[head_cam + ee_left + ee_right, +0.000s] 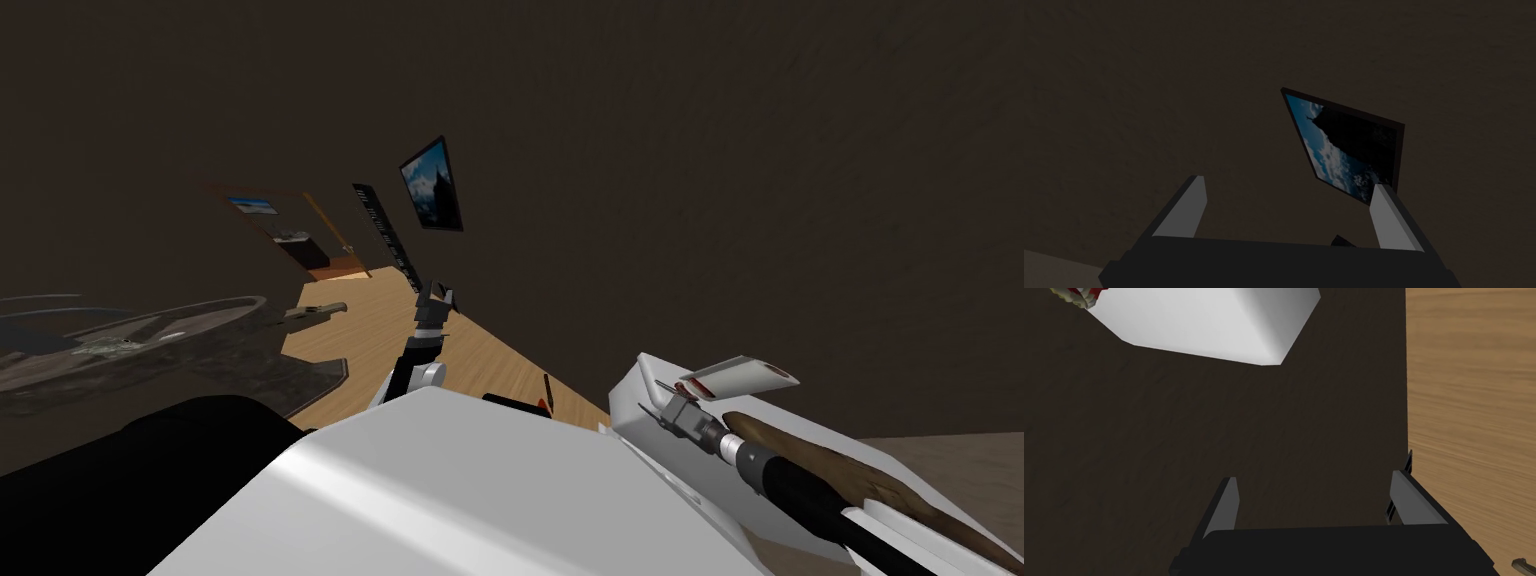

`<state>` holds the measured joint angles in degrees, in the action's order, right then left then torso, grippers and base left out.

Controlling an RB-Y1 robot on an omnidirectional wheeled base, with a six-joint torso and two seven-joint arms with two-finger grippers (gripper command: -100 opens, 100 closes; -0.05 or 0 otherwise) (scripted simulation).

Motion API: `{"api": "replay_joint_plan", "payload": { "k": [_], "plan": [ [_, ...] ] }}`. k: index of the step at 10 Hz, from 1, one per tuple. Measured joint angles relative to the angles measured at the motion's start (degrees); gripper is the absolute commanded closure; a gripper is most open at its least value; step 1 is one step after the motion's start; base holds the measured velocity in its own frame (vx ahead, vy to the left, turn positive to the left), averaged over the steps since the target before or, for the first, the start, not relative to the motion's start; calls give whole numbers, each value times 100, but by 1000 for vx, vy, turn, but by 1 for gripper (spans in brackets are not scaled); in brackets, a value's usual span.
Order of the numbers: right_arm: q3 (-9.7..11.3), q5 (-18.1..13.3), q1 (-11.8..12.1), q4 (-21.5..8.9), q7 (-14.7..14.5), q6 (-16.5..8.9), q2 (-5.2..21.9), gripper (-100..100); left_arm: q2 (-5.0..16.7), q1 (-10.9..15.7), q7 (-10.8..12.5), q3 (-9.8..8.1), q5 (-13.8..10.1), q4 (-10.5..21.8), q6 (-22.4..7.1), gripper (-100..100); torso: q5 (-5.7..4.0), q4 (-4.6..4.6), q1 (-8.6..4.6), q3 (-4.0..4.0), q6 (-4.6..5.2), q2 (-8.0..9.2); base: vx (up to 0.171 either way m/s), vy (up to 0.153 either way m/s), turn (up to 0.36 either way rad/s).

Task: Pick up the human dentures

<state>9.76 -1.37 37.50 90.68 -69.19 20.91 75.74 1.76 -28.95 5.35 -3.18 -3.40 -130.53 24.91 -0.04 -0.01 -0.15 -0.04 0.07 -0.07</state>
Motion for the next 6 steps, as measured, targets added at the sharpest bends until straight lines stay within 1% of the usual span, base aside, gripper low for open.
{"api": "replay_joint_plan", "payload": {
  "k": [2,4,6],
  "plan": [
    [-57,-44,0,119,-47,-29,211,-100,0,0,0,0,0,0,0,0,1,0,2,1,0,1,37,-25,-67],
    [-182,-103,85,320,-153,-96,476,-100,0,0,0,0,0,0,0,0,1,0,3,-1,0,-2,48,-21,-85],
    [-253,-164,136,379,-279,-128,710,-100,0,0,0,0,0,0,0,0,1,-2,1,-5,0,-8,54,-22,-51]
  ]
}}
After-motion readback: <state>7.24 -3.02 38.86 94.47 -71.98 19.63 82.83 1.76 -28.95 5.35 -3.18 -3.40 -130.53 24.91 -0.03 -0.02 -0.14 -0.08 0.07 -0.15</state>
